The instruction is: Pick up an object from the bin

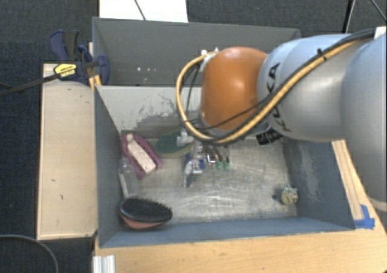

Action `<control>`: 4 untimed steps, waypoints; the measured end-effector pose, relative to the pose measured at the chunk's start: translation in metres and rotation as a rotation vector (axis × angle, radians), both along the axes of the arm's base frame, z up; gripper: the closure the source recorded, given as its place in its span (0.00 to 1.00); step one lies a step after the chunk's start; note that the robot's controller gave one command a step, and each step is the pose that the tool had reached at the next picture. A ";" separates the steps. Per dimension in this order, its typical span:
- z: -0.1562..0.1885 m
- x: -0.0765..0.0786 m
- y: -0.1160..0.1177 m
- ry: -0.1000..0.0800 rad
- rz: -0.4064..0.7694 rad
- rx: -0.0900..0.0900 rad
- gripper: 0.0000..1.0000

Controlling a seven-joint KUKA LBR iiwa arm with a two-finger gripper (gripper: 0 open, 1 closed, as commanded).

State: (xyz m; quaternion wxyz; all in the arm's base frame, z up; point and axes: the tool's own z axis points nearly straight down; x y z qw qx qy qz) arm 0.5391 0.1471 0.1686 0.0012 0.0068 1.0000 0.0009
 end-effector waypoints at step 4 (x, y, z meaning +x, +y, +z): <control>0.152 0.039 -0.097 -0.008 0.418 -0.004 1.00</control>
Offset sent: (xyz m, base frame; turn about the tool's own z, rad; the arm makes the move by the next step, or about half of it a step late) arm 0.0099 -0.0642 -0.0969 -0.1362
